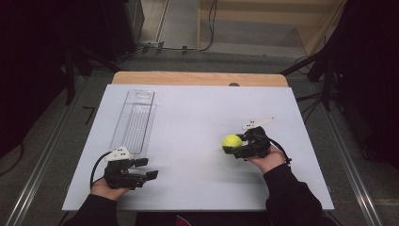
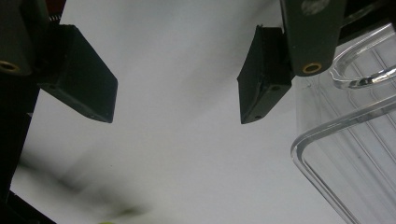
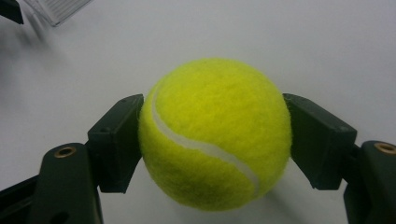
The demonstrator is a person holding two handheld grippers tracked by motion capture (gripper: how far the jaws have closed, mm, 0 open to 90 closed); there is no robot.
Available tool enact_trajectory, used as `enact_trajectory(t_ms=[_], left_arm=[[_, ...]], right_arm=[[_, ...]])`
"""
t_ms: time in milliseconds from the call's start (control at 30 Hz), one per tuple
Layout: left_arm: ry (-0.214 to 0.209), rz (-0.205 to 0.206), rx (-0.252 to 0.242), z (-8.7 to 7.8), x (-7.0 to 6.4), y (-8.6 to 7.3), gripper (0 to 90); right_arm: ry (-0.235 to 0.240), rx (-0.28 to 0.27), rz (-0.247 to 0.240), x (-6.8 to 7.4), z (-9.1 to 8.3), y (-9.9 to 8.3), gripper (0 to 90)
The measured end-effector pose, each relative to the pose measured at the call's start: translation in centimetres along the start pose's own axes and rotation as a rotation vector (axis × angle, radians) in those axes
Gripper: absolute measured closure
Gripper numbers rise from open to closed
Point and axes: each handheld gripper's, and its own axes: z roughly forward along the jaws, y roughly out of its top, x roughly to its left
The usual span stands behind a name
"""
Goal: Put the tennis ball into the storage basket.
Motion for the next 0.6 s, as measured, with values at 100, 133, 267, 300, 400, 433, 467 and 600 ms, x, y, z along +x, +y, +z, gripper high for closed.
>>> enact_trajectory(t_ms=[100,133,267,300,400,433,467,600], left_arm=[[0.0,0.0,0.001,0.01,0.0,0.0,29.2],[0.0,0.001,0.0,0.01,0.0,0.0,29.3],[0.001,0.0,0.0,0.0,0.0,0.0,29.2],[0.0,0.0,0.0,0.0,0.0,0.0,29.2],[0.0,0.0,0.001,0.0,0.0,0.01,29.2],[0.0,0.0,0.0,0.0,0.0,0.01,29.3],[0.0,0.0,0.0,0.0,0.0,0.01,29.3],[0.0,0.0,0.001,0.01,0.01,0.01,29.3]], right_arm=[[0.005,-0.002,-0.005,0.25,0.05,0.14,23.6],[0.007,-0.001,-0.005,0.32,0.07,0.18,23.7],[0.014,0.002,-0.006,0.46,0.21,0.32,23.7],[0.017,0.002,-0.007,0.46,0.25,0.35,23.7],[0.025,0.002,-0.003,0.63,0.36,0.57,23.7],[0.024,0.002,-0.007,0.66,0.4,0.63,23.7],[0.024,0.002,-0.007,0.66,0.4,0.63,23.7],[0.031,0.002,-0.01,0.8,0.6,0.9,23.7]])
